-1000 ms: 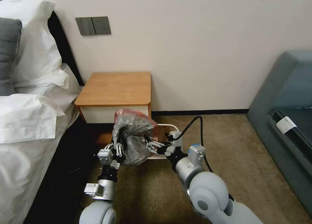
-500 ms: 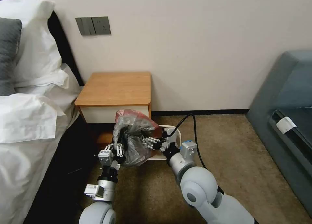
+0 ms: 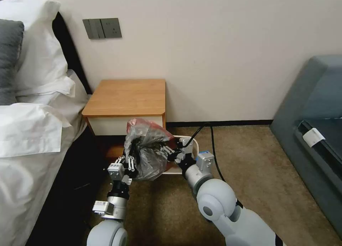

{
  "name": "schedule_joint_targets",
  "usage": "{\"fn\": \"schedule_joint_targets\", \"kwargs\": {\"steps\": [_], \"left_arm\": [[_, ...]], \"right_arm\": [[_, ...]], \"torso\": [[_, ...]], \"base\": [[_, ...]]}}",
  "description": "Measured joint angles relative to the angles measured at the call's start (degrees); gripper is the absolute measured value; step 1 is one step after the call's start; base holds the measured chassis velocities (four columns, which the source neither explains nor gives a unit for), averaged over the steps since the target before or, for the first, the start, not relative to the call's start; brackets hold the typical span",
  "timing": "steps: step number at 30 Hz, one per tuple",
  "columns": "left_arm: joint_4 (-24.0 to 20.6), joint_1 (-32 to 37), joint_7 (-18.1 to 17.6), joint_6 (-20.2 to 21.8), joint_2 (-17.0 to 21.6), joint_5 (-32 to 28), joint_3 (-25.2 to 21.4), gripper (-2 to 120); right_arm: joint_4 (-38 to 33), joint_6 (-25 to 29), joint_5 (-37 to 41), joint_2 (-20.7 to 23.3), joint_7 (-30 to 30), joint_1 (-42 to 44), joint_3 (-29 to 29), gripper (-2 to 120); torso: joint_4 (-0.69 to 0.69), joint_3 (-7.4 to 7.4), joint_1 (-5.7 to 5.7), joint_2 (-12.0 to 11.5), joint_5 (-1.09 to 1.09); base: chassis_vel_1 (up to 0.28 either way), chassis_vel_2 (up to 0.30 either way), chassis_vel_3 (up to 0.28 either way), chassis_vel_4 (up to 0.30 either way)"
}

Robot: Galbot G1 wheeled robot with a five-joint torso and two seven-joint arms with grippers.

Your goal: Pick up the garbage bag from the table and place it over the trash can.

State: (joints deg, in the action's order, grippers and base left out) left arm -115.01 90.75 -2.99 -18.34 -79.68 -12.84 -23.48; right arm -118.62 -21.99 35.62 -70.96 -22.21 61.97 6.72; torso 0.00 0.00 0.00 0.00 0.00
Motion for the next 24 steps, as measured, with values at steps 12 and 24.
{"fn": "schedule_joint_targets", "kwargs": {"steps": [12,24], "left_arm": [[-0.4,0.4,-0.5,2.3,0.0,-1.7,-0.2,8],[0.5,-0.9,-6.4,7.1,-0.8,-3.6,-0.9,8]], "right_arm": [[-1.2,1.6,-1.1,0.9,2.4,0.9,0.2,0],[-7.0,1.7,-1.0,3.9,5.7,6.0,-3.6,0]], "torso": [[0.0,0.0,0.0,0.0,0.0],[0.0,0.0,0.0,0.0,0.0]], "base": [[0.0,0.0,0.0,0.0],[0.0,0.0,0.0,0.0]]}}
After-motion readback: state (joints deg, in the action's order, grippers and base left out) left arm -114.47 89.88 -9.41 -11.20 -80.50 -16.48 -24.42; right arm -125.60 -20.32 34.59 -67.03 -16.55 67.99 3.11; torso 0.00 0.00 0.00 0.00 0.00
